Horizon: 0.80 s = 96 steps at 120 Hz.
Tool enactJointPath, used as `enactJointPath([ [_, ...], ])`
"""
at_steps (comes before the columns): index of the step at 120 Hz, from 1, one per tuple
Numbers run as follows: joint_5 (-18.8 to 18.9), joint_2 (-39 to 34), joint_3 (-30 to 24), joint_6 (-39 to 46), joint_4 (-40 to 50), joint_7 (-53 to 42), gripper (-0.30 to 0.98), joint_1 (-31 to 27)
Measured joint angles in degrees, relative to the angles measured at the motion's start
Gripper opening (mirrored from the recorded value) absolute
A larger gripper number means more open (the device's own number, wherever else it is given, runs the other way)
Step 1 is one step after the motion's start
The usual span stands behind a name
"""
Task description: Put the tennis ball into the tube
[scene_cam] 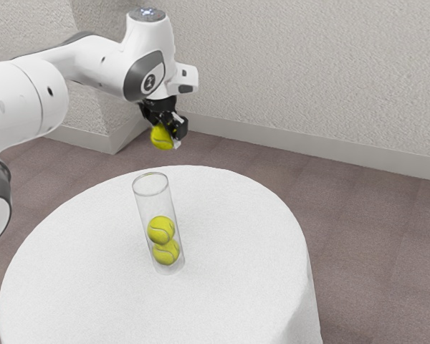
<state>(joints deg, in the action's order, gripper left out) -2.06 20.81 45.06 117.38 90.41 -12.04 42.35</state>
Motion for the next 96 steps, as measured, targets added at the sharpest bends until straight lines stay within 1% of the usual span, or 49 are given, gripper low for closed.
enactJointPath([
  [8,-0.3,-0.23,1.86,-1.25,0.52,-0.06,0.2,2.16],
  [18,-1.15,-0.41,5.54,-2.96,1.71,0.24,0.21,6.01],
  [55,-2.15,-3.11,11.1,-11.1,3.94,4.16,0.21,13.13],
  [78,-2.19,-5.23,11.98,-15.99,4.0,7.93,0.2,15.93],
  [96,-2.11,-7.02,13.27,-19.9,3.87,11.46,0.26,17.91],
])
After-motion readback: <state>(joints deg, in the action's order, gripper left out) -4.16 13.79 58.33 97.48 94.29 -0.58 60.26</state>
